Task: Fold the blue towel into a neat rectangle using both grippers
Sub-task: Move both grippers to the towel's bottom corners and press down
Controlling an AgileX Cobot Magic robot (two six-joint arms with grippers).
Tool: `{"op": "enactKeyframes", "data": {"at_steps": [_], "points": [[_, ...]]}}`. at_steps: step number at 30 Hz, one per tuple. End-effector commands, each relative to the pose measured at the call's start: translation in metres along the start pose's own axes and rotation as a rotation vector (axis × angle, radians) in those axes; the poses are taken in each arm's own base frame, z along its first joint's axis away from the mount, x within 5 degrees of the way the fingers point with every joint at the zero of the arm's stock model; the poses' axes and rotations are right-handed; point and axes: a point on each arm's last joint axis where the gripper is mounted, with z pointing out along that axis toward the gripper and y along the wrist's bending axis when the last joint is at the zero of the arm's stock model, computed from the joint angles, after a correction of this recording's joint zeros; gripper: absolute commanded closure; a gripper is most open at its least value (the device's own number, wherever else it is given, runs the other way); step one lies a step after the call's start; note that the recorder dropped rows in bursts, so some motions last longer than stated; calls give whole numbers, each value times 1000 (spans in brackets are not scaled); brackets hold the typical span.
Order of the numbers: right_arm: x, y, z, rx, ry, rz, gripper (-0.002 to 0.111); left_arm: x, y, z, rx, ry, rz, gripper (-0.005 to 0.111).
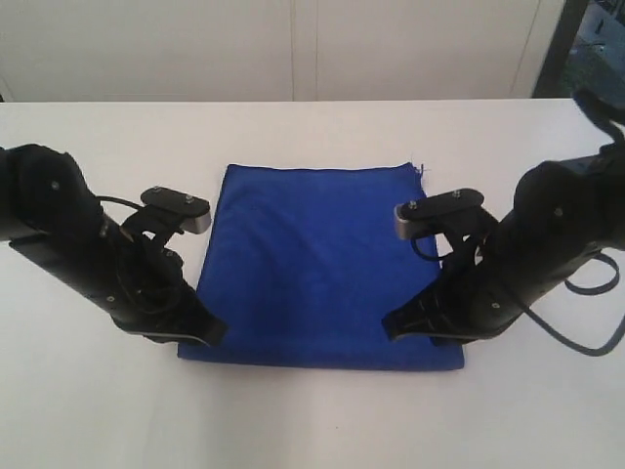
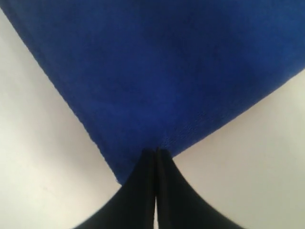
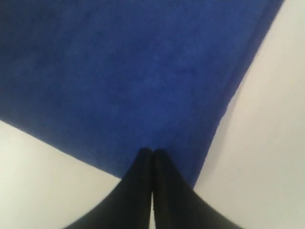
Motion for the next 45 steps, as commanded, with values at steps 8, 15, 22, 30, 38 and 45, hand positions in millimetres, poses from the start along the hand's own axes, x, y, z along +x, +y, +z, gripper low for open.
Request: {"op": "enactKeyframes", "data": {"at_steps": [8, 15, 22, 30, 38, 45], "points": [[9, -3, 21, 17, 57, -8, 108, 12, 1, 16, 9, 74, -22, 107], [4, 0, -6, 7, -33, 0, 108, 7, -5, -2, 29, 47, 3, 107], [8, 3, -46, -3, -121, -102, 108, 6, -13, -38, 16, -6, 128, 107], [14, 3, -47, 2, -51, -516, 108, 12, -15, -39, 44, 29, 548, 107], [13, 2, -31, -4, -2, -708, 84, 7, -13, -39, 6, -19, 784, 100], [14, 1, -22, -19, 34, -965, 68, 8, -11, -24, 30, 22, 862, 62]]}}
